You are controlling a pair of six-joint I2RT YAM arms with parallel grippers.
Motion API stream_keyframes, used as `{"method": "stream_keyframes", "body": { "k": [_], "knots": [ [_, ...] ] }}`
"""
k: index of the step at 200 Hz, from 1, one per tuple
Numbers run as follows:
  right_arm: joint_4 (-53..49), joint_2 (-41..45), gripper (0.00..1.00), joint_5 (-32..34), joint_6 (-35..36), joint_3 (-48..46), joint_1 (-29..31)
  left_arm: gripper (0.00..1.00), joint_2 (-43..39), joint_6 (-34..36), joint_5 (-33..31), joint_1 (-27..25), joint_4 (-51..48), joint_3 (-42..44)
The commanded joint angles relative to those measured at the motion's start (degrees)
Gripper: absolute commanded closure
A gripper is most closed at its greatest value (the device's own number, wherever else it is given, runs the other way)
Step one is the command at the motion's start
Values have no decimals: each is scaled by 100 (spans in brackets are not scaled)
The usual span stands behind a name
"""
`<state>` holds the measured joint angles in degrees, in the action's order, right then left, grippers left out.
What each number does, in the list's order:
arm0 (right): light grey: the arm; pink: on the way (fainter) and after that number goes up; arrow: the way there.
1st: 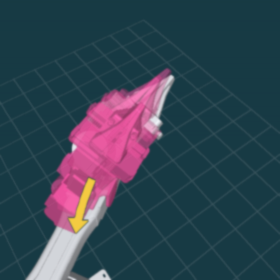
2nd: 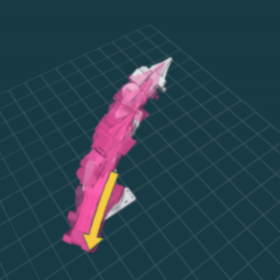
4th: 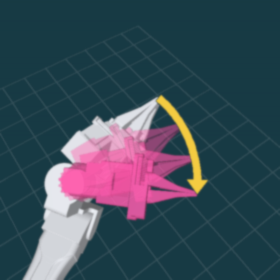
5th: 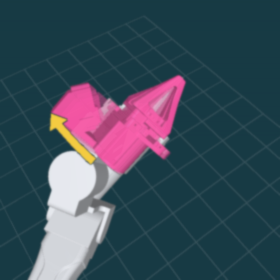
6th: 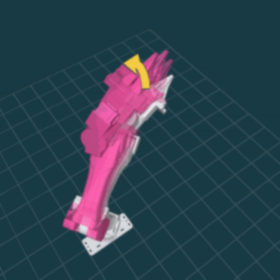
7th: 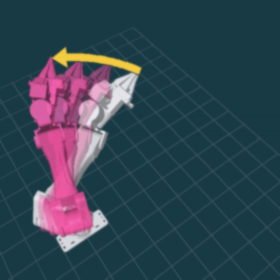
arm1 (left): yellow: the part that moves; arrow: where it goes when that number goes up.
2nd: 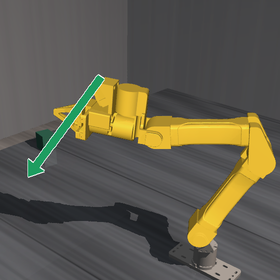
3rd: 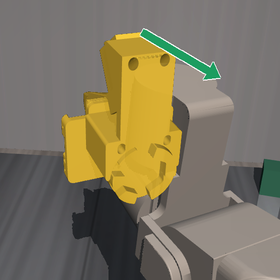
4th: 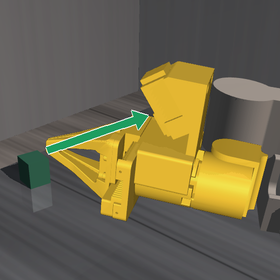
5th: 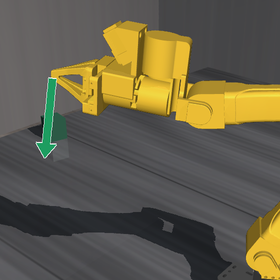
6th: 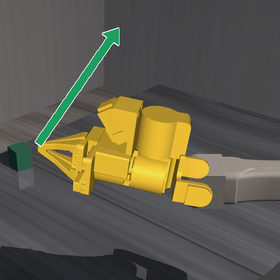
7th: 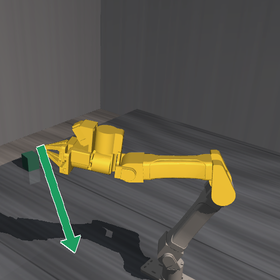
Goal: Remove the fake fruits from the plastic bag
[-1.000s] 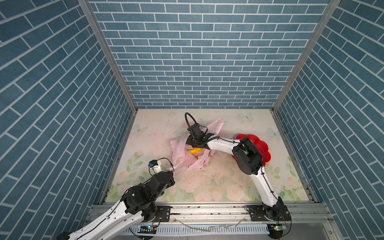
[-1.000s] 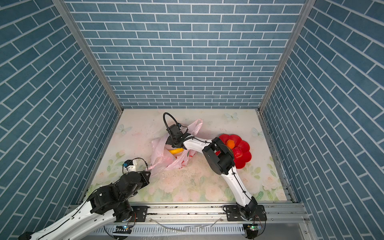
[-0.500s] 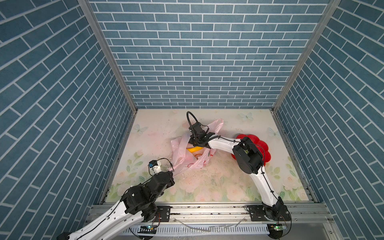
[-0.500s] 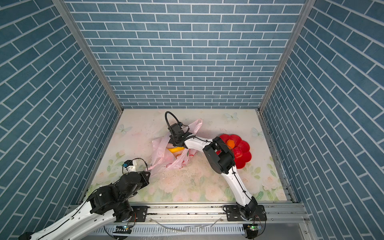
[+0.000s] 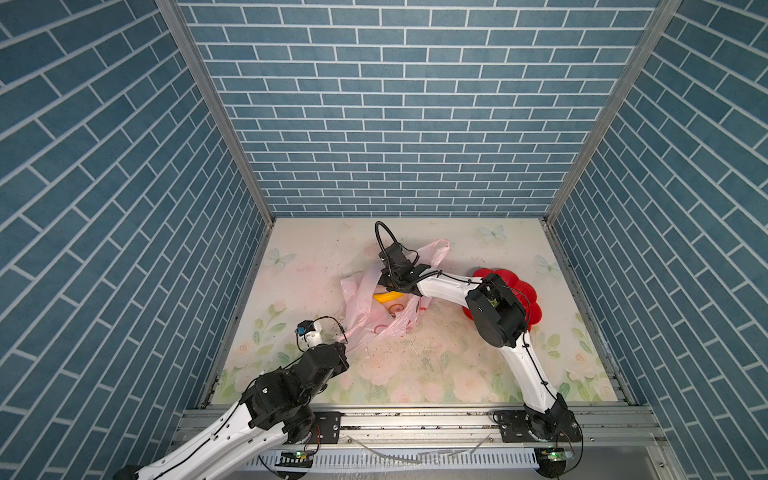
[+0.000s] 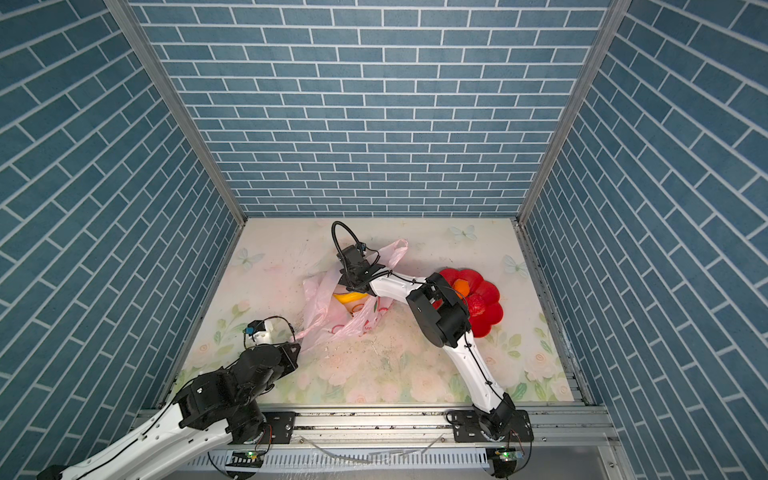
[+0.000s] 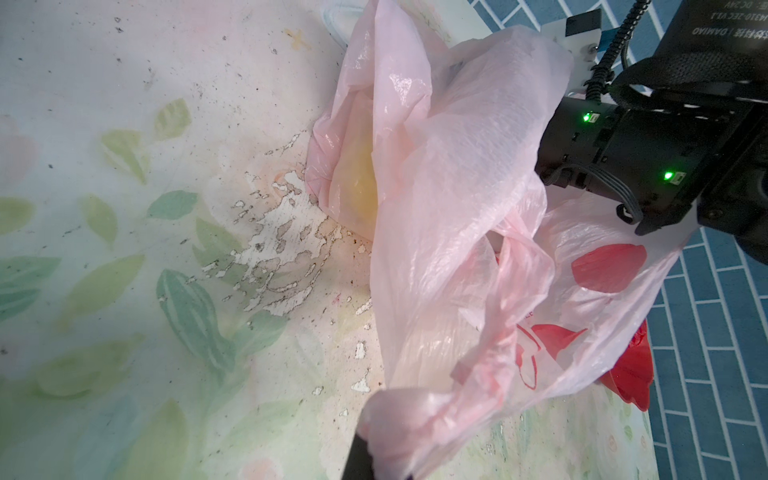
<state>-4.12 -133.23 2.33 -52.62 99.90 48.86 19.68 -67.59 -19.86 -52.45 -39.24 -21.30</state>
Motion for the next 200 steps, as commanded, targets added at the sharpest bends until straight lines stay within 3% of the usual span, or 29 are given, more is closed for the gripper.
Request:
{"method": "stream_keyframes", "body": {
  "k": [1,73,122,149,200],
  "knots": [
    [206,-54,21,197,-254,-5,-118,100,-107,-60,-14,-16,-248,24],
    [311,-273,19,309,-529,230,-276,100,-263,-167,61,-20,-408,82],
    [312,-267,33,85,-528,234,-304,100,-226,-169,6,-20,-320,102],
    [452,-78,45,-32,-538,-48,-308,100,-124,-149,-97,-20,-153,87],
    [730,531,57,-532,-618,-803,-293,100,371,7,-458,-20,635,30]
  ]
}}
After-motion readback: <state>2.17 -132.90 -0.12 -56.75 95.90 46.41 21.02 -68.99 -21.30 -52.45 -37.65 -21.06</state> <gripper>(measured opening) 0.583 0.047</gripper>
